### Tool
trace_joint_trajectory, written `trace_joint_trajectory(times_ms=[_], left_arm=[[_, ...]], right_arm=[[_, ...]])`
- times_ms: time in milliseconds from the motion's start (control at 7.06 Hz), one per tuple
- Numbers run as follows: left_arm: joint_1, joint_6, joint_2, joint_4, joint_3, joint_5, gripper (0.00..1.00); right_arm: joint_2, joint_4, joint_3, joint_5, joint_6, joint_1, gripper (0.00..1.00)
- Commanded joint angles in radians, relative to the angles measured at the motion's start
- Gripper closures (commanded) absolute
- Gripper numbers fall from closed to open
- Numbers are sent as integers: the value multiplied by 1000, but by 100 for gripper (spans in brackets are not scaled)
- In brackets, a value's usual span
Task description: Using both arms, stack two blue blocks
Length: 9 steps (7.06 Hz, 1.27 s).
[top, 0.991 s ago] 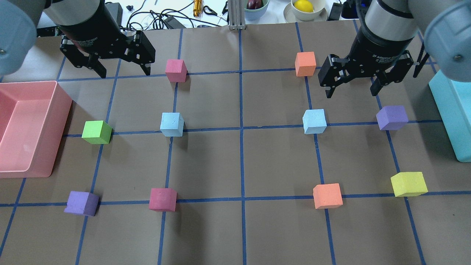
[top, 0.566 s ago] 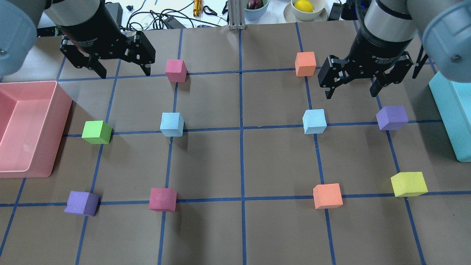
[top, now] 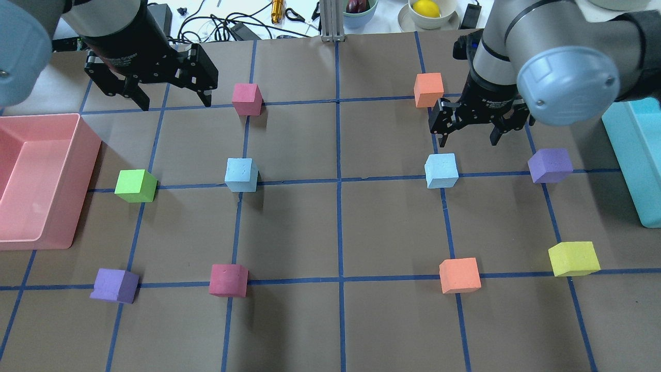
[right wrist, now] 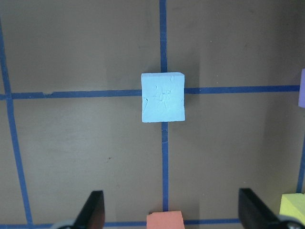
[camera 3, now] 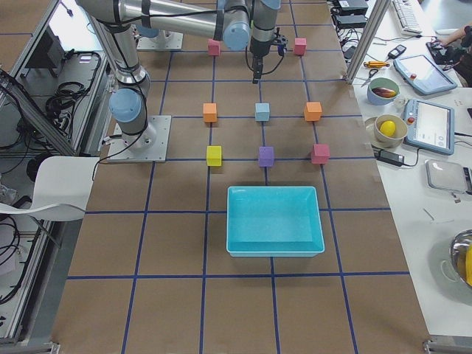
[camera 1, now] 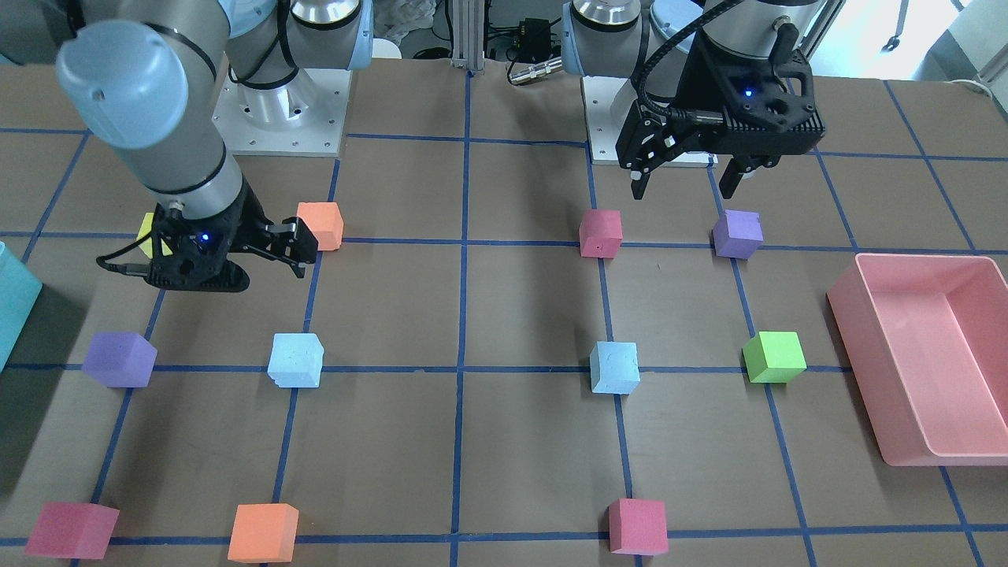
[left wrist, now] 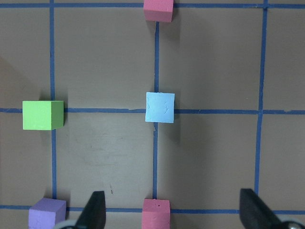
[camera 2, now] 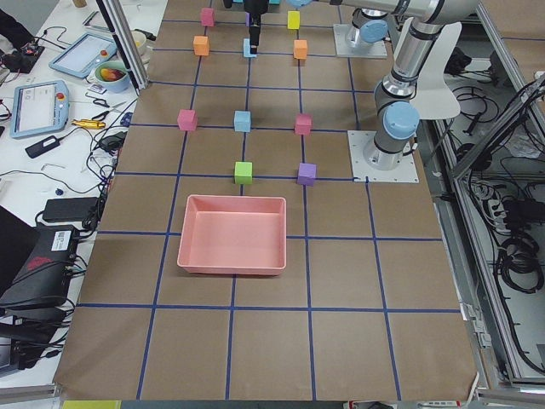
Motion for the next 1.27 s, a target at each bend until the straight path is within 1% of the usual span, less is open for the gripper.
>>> trace_joint_trajectory(times_ms=[0, 425, 566, 850, 991, 1133], left_arm=[[0, 0, 0, 0, 0, 0, 0], [0, 0, 0, 0, 0, 0, 0], [0, 0, 0, 0, 0, 0, 0], [0, 0, 0, 0, -2, 0, 0], [0, 0, 0, 0, -2, 0, 0], [0, 0, 0, 0, -2, 0, 0]], right_arm=[[68, -158, 82, 3, -9, 0, 0], [204, -257, 89, 8, -9, -5, 0], [220, -263, 90, 6, -9, -5, 0], [270, -314, 92, 5, -9, -5, 0], [275, -324, 93, 9, -8, -5, 1], [281, -332, 93, 9, -9, -5, 42]])
